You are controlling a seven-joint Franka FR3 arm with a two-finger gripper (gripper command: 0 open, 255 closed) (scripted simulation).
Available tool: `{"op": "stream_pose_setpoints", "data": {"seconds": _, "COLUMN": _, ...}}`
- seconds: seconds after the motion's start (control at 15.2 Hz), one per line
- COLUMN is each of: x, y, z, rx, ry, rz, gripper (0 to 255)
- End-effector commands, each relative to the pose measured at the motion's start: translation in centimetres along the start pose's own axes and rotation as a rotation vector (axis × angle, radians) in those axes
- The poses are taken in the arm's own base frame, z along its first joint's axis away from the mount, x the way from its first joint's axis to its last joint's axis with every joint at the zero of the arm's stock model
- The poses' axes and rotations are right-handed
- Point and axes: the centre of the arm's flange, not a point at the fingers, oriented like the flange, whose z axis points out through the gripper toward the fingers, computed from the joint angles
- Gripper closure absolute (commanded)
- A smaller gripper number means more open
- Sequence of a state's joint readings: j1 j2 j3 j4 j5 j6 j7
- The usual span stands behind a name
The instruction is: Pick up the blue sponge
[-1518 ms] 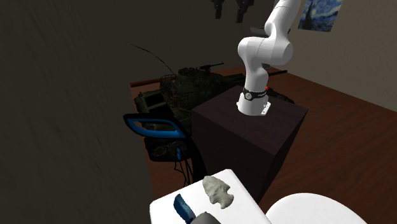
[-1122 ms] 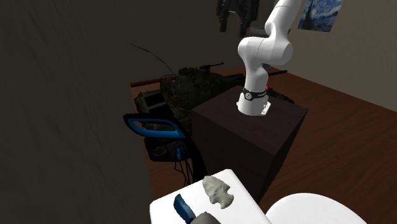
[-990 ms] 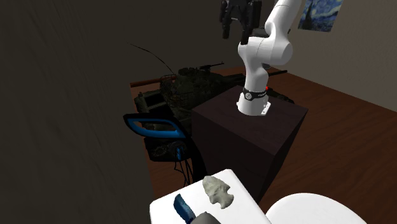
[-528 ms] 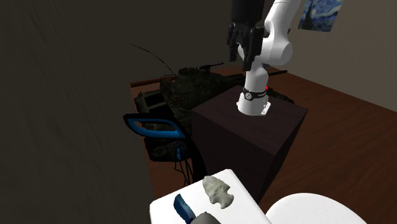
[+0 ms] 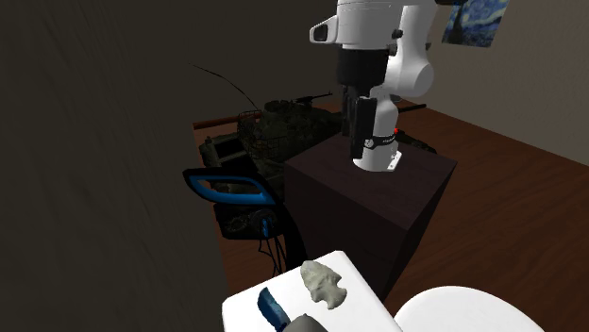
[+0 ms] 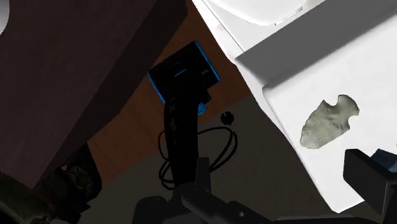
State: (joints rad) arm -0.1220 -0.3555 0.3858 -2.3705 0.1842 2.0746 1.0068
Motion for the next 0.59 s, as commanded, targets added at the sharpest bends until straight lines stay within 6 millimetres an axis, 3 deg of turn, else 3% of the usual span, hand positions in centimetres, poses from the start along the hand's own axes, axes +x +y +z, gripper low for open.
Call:
{"op": "stream_pose_setpoints", "data": {"seconds": 0.0, "x": 0.5, "y": -2.1, "z": 1.5, "rx": 0.016, "ry": -0.001, "rz": 0.073, "gripper": 0}}
{"op": "stream_pose_setpoints", "data": {"seconds": 0.53, "x": 4.1, "y": -9.0, "z": 7.7, "rx": 0.069, "ry": -0.004, "rz": 0.349, "gripper": 0}}
